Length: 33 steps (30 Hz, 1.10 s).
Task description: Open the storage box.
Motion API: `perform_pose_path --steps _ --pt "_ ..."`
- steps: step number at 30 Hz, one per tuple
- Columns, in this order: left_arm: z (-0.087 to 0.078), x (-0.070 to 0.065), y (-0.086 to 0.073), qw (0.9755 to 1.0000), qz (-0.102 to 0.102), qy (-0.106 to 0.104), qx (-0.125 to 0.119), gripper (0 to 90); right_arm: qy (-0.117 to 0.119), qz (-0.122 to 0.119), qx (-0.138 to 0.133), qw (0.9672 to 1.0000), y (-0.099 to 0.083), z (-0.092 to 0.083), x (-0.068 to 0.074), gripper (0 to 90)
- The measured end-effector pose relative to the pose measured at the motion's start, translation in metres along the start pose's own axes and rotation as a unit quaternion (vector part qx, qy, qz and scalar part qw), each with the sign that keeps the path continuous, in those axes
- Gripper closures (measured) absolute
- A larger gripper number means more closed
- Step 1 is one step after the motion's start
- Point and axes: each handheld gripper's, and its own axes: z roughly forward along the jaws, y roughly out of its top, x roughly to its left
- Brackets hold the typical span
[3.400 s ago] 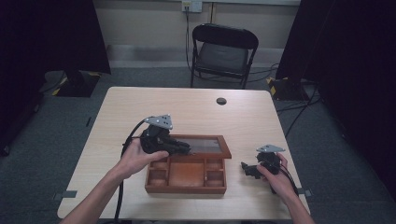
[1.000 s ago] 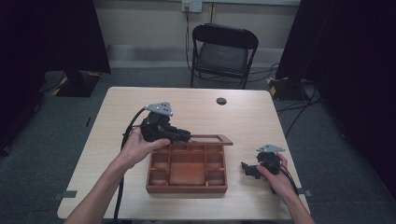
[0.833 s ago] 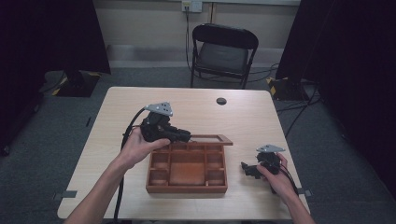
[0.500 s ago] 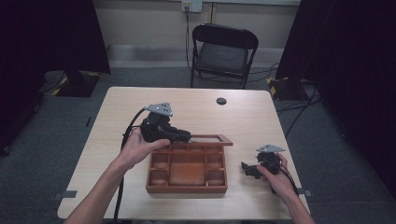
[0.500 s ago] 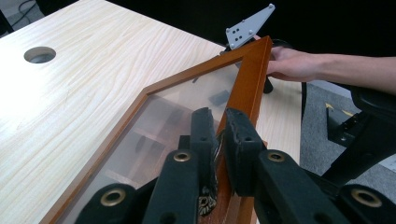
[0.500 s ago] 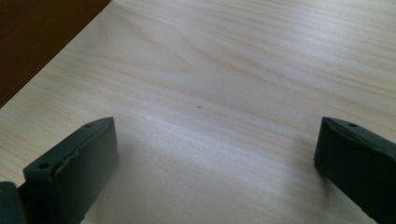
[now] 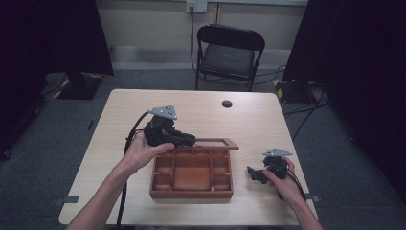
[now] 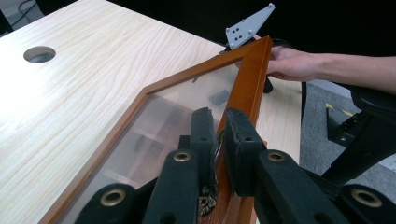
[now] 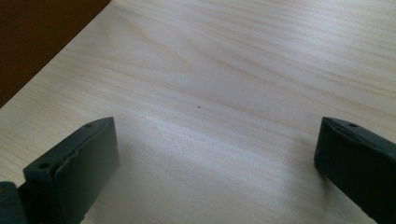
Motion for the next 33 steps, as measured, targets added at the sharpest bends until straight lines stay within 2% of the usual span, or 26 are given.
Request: perform_pose_path --steps 33 --pt "0.0001 0.0 -0.0004 1.0 0.001 -0.002 0.0 82.3 0.0 0.0 0.0 1.0 0.0 0.0 0.0 0.0"
